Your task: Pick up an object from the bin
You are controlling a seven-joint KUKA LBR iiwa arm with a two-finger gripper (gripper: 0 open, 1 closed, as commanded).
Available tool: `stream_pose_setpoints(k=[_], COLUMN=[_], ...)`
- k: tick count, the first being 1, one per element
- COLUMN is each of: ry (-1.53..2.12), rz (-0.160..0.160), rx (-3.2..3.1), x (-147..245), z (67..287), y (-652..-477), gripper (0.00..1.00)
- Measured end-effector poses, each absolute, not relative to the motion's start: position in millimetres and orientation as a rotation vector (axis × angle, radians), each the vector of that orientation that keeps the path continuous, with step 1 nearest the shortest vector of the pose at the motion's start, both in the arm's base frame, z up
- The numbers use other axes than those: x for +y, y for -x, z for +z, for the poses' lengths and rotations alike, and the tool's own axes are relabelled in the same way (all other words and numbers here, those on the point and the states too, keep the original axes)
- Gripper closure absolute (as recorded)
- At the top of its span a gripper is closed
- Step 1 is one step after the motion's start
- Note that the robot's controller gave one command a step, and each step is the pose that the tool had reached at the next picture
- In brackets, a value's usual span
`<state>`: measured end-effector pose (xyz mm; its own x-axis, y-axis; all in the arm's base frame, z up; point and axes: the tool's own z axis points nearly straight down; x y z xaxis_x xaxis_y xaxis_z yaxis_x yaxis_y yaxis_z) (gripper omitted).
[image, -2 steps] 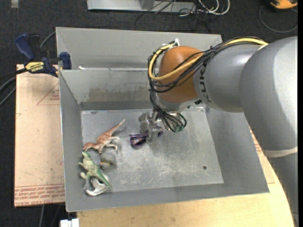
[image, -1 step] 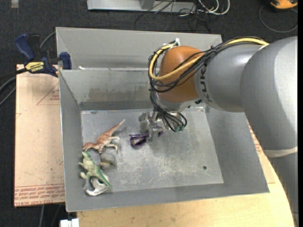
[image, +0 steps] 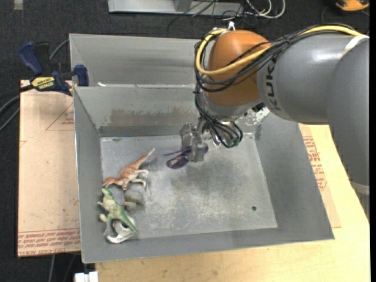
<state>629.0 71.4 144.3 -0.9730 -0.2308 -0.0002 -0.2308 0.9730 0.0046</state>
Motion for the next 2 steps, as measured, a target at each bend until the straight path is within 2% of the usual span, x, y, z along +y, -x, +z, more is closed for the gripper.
stream_pose_setpoints(k=[1, 2], ry=[-0.304, -0.283], rz=[-0.010, -0.009], rx=[-3.138, -3.137], x=[60, 78], z=[188, 267], y=[-645.6, -627.0], gripper=[1.00, 1.00])
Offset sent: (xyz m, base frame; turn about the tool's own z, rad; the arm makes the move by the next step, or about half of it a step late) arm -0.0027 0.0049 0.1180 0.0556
